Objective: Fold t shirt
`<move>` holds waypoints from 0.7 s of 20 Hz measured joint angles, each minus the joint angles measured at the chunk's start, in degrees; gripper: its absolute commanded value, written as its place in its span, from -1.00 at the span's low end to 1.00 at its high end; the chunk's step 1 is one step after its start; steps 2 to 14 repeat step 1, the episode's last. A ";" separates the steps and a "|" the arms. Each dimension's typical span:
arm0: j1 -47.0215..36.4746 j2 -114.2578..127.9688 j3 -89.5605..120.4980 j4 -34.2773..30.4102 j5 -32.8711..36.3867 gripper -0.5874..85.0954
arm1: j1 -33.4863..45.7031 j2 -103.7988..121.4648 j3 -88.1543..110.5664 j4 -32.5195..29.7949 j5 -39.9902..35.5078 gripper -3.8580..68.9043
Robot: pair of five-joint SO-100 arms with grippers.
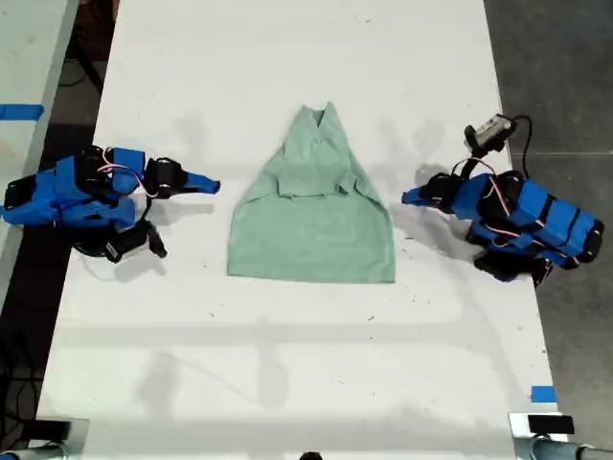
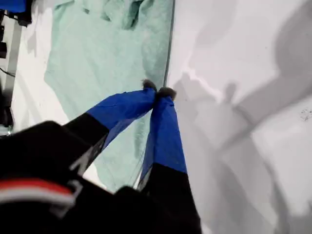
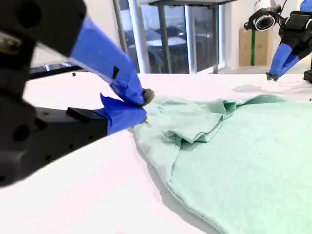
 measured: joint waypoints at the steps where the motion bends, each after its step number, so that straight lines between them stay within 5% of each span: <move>1: 0.00 0.00 0.00 0.00 0.00 -0.99 | 0.00 0.00 0.00 0.00 0.00 -0.84; 14: 0.00 0.00 0.00 0.00 0.00 -0.99 | 0.00 0.00 0.00 0.00 0.00 -0.84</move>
